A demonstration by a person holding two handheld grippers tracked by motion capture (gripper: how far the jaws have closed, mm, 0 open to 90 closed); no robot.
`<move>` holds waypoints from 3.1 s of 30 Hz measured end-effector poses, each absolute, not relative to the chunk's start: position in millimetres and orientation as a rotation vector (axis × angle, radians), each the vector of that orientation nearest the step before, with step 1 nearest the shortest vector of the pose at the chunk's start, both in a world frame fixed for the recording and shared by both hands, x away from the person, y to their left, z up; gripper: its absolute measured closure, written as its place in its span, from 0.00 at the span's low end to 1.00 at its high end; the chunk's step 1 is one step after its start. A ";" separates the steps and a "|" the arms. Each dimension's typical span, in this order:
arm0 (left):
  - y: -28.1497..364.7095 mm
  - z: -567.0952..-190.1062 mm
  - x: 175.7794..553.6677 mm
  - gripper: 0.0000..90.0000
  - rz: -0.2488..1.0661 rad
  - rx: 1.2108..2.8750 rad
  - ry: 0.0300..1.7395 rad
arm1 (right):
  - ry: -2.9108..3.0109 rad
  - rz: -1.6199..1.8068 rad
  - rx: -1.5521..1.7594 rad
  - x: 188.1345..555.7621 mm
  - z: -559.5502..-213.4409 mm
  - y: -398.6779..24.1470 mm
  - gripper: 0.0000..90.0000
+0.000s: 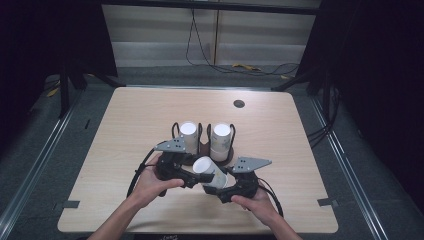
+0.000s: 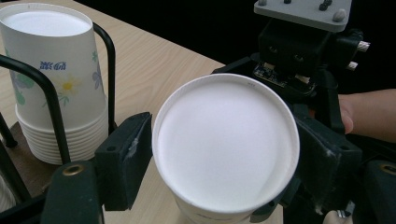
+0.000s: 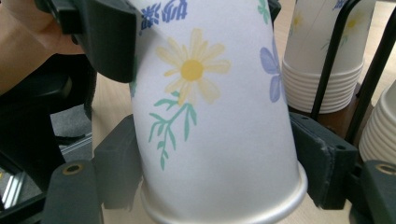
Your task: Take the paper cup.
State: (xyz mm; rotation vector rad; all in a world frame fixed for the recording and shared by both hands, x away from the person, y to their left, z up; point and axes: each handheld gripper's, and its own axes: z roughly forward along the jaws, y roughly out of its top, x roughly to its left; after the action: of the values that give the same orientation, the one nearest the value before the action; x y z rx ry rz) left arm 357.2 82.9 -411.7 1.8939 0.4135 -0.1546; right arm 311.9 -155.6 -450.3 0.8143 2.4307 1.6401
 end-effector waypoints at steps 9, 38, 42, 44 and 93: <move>88.5 -410.0 355.6 0.24 -0.087 1.891 0.426 | 2.486 1.558 0.809 314.0 -445.5 -156.3 0.30; 114.1 -420.2 358.7 0.18 -0.033 1.938 0.441 | 2.609 1.255 0.787 328.5 -440.9 -150.3 0.32; 114.5 -422.2 358.9 0.18 -0.028 1.953 0.433 | 2.628 1.213 0.772 329.6 -441.8 -150.6 0.32; 113.9 -423.9 359.4 0.18 -0.036 1.960 0.443 | 2.631 1.202 0.769 329.8 -441.0 -151.0 0.32; 101.1 -429.2 355.1 0.30 0.015 2.052 0.293 | 2.837 0.713 0.361 341.0 -406.3 -120.8 0.34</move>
State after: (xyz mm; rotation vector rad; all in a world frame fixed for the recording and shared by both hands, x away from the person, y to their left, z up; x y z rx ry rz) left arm 355.1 101.1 -429.2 2.0519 0.2931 0.0147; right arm 341.0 -120.8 -406.3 0.3613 2.8371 0.7131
